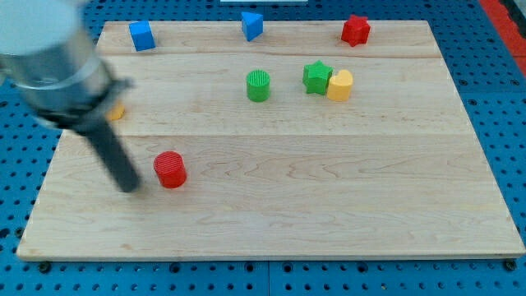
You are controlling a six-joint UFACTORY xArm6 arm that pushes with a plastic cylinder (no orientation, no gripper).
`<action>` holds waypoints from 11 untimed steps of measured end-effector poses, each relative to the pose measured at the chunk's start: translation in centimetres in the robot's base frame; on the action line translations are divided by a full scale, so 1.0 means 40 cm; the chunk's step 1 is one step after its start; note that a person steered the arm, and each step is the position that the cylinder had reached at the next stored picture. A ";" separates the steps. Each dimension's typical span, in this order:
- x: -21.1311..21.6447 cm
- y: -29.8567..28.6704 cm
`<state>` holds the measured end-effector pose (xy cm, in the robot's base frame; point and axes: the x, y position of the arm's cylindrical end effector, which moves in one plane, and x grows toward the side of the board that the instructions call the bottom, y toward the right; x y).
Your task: Put the red circle at the bottom right side of the yellow heart
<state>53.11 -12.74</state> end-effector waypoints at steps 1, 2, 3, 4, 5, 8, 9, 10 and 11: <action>-0.084 0.235; -0.125 0.334; -0.118 0.171; -0.152 0.100; -0.226 0.050; -0.262 0.502; -0.262 0.508; -0.292 0.339; -0.361 0.397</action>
